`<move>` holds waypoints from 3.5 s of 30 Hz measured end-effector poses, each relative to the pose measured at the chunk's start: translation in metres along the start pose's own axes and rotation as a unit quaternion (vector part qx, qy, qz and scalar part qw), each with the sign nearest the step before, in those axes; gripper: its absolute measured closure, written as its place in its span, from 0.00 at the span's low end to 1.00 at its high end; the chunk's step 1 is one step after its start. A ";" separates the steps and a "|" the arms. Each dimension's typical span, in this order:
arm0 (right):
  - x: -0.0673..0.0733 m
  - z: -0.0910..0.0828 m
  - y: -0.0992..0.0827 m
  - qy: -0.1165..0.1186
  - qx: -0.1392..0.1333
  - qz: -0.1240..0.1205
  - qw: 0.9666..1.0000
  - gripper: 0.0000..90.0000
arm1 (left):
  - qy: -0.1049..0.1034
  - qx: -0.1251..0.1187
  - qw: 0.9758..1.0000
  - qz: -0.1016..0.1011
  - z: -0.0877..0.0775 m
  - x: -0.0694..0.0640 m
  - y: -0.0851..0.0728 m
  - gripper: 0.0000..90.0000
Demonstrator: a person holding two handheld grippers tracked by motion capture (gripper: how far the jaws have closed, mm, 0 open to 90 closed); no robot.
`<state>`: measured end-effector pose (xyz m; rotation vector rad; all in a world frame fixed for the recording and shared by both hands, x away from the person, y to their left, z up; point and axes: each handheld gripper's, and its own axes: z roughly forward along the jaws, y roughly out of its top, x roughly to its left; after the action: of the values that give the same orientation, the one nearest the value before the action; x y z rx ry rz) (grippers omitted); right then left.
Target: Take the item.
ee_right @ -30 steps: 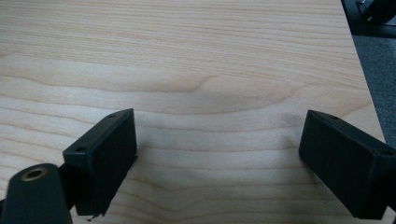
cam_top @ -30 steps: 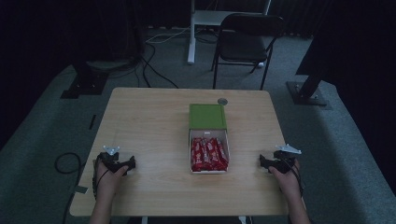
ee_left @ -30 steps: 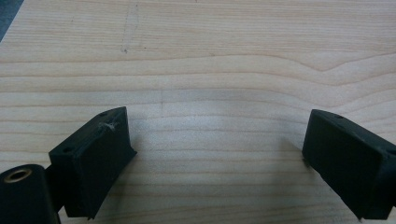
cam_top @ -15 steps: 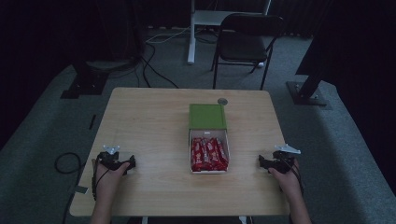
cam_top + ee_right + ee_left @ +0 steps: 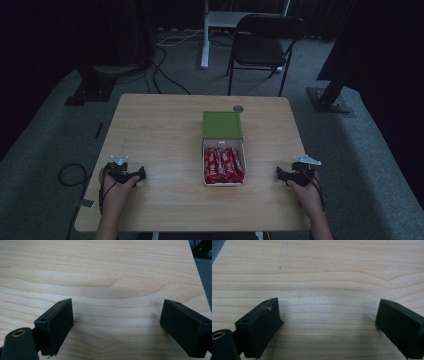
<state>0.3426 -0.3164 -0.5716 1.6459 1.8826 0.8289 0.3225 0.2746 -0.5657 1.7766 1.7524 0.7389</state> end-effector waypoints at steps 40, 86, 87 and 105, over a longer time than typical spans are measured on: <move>0.069 -0.073 0.077 0.043 -0.090 -0.022 0.995 0.12 | -0.002 0.002 1.000 0.001 0.001 -0.001 0.001 0.03; 0.184 -0.068 0.098 0.156 -0.077 -0.124 0.977 0.36 | -0.002 0.001 1.000 0.000 0.001 -0.001 0.001 0.03; 0.186 -0.067 0.097 0.158 -0.075 -0.127 0.976 0.36 | -0.002 0.001 1.000 0.000 0.001 -0.001 0.001 0.03; 0.196 -0.049 0.083 0.162 -0.017 -0.116 0.980 0.51 | -0.002 0.002 1.000 0.001 0.001 -0.001 0.001 0.03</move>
<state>0.3363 -0.1213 -0.4732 1.2969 2.2140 1.0736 0.3236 0.2738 -0.5661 1.7813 1.7507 0.7337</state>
